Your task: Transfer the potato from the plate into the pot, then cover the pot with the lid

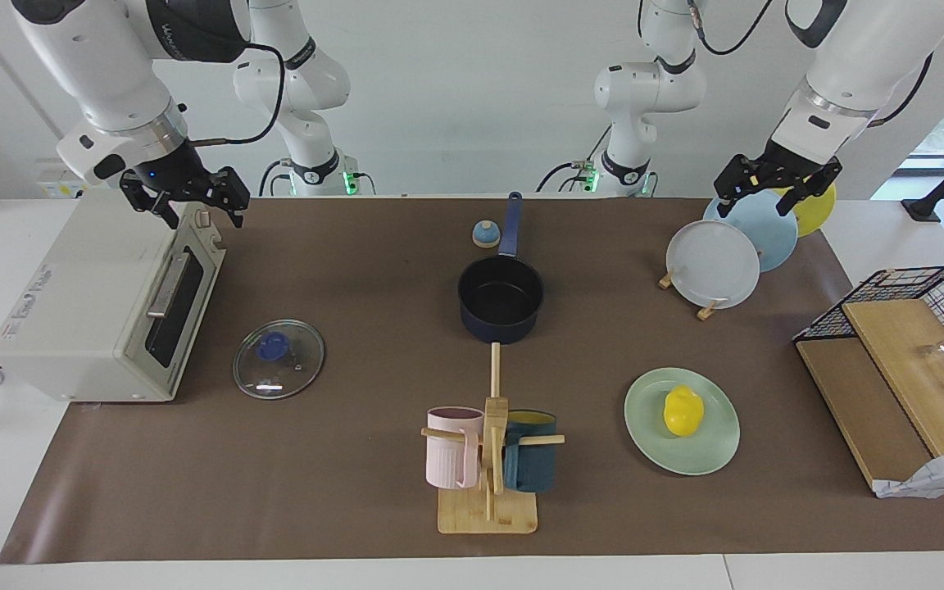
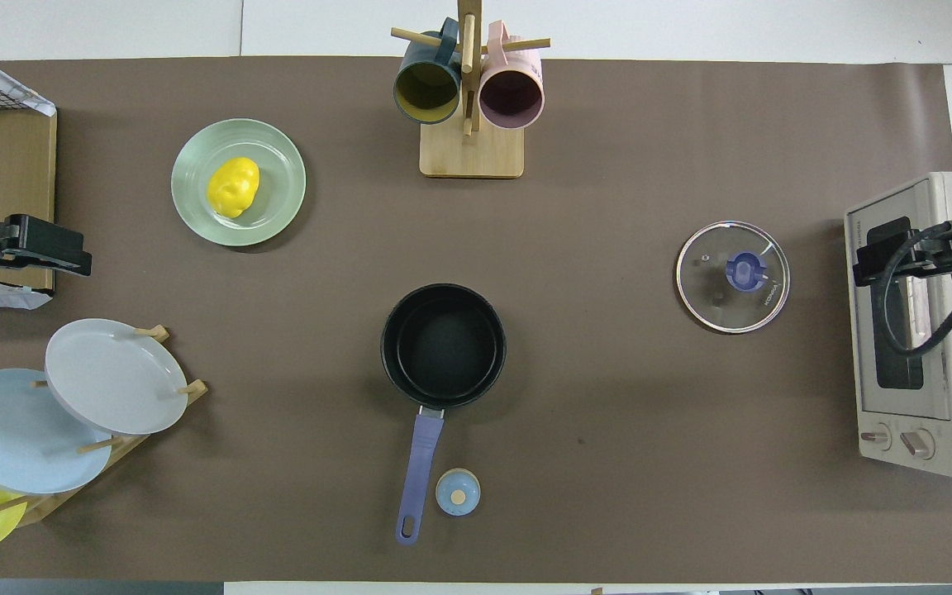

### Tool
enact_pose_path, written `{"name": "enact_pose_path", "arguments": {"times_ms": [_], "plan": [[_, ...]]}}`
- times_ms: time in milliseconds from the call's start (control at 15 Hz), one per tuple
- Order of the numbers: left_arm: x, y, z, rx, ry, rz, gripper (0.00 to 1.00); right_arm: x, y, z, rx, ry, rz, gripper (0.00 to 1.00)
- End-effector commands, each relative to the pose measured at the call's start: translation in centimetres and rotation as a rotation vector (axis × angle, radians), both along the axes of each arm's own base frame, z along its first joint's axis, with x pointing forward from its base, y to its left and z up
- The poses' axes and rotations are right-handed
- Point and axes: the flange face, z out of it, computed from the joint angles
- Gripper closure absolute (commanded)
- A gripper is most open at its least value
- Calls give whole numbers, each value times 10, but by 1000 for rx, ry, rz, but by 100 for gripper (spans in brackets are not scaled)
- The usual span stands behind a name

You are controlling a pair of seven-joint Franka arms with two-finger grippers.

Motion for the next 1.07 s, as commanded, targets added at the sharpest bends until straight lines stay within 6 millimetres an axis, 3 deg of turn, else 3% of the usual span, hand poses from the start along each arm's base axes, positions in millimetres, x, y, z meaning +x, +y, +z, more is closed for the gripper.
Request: {"name": "enact_pose_path", "arguments": {"times_ms": [0, 267, 467, 667, 800, 1000], "plan": [[1, -2, -3, -18, -28, 5, 0, -4, -2, 4, 17, 2, -26, 0], [22, -7, -23, -25, -86, 7, 0, -5, -2, 3, 17, 4, -26, 0], [71, -27, -70, -28, -61, -76, 0, -4, -2, 4, 17, 2, -26, 0], [119, -39, -131, -40, -91, -212, 0, -4, -2, 4, 17, 2, -26, 0], [142, -41, -170, -44, -113, -279, 0, -4, -2, 4, 17, 2, -26, 0], [172, -40, -210, -48, -129, -363, 0, -5, -2, 3, 17, 4, -26, 0]]}}
